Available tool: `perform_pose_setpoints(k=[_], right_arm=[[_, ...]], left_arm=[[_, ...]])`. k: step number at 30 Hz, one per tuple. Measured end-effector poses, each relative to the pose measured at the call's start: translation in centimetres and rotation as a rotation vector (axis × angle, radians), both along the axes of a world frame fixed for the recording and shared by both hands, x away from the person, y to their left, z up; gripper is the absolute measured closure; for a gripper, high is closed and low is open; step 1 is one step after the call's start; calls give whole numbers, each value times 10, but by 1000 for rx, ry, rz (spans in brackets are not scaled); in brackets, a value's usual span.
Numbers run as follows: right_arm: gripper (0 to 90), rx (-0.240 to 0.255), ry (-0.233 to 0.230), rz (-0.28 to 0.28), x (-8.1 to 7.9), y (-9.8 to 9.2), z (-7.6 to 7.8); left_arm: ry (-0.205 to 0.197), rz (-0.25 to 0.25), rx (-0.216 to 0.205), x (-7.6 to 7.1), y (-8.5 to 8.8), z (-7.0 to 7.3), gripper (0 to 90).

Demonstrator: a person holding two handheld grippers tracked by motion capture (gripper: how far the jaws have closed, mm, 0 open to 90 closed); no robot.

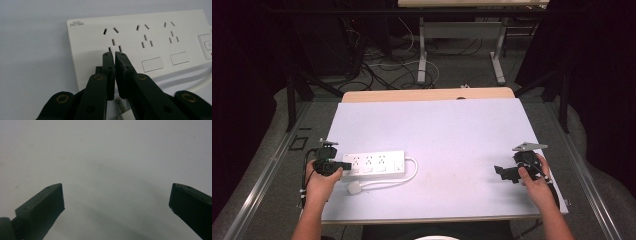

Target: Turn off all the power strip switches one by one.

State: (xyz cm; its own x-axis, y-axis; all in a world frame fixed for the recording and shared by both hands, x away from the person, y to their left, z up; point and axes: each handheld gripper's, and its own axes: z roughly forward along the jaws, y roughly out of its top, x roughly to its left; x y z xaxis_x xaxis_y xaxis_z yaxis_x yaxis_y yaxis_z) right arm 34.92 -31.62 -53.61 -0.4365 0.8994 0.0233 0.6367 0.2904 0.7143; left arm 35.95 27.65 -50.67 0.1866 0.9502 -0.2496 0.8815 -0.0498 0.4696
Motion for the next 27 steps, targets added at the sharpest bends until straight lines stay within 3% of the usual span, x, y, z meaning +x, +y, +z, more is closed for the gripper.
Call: perform_pose_setpoints(k=[1, 8, 11, 20, 23, 24, 27], right_arm=[[0, -5, -2, 6, 0, -1, 0], [0, 4, -5, 2, 0, -1, 1], [0, 4, -7, 0, 0, -1, 1], [0, 6, -8, -1, 0, -1, 1], [0, 2, -8, -4, 0, -2, 1], [0, 5, -6, -4, 0, -1, 1], [0, 15, -1, -7, 0, 0, 1]], left_arm=[[15, -13, -2, 0, 1, 2, 845], [-41, -32, -23, 0, 1, 5, 782], [-48, -60, -40, -2, 2, 8, 734], [-148, -111, -85, -6, 4, 9, 573], [-179, -107, -105, -7, 3, 8, 518], [-203, -109, -105, -7, 3, 7, 493], [-227, -117, -95, -8, 4, 6, 417]])
